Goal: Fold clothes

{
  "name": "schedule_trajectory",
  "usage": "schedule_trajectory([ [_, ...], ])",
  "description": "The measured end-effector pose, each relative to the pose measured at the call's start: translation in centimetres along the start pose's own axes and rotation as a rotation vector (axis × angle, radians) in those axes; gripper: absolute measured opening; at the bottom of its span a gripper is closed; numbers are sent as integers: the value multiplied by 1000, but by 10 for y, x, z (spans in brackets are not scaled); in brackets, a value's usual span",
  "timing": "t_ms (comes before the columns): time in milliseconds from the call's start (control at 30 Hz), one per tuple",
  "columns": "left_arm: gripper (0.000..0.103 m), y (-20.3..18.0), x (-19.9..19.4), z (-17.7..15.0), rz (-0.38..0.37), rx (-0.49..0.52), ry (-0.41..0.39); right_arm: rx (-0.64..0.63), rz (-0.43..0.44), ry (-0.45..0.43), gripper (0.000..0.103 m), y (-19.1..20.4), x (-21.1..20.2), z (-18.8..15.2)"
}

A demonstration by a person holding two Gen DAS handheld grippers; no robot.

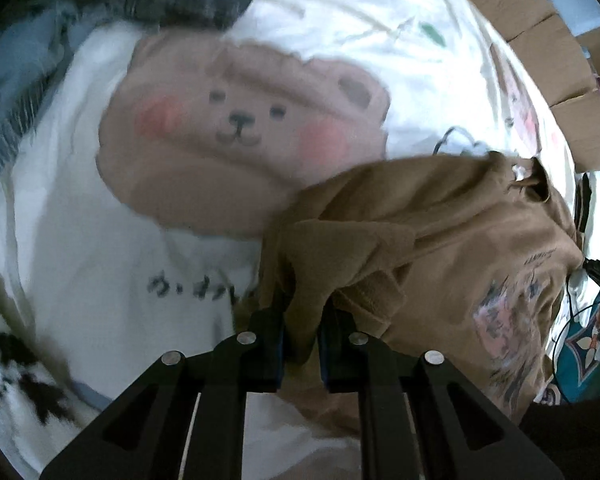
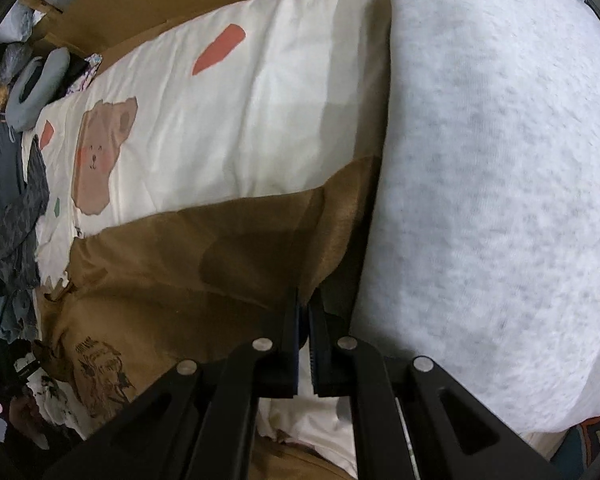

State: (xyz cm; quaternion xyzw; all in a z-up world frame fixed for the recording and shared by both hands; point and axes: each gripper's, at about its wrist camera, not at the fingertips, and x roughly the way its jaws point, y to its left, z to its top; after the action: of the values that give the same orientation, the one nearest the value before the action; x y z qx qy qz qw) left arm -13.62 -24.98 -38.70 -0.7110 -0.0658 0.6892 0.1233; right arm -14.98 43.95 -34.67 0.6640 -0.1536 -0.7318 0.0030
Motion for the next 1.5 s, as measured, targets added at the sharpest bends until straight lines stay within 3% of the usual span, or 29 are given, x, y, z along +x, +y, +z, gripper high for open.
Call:
schedule_trajectory([
  [167,13,12,6,-14,19,-33,39,-6,-2,22,7,-4,1,-5],
  [467,13,12,-11,-41,52,41,84,-65,22,25,19,5,-23,-9],
  [900,13,17,-59,-73,95,115,135,-203,34,-13,21,46,-36,4],
  [1067,13,36,-70,-88,125,88,167,-216,40,-6,21,48,-30,3],
  [1233,13,18,-82,-65,138,123,136,-246,60,-20,26,52,-34,3],
  [1500,13,6,-73,-27,146,192,107,-323,52,-15,26,66,-26,11],
])
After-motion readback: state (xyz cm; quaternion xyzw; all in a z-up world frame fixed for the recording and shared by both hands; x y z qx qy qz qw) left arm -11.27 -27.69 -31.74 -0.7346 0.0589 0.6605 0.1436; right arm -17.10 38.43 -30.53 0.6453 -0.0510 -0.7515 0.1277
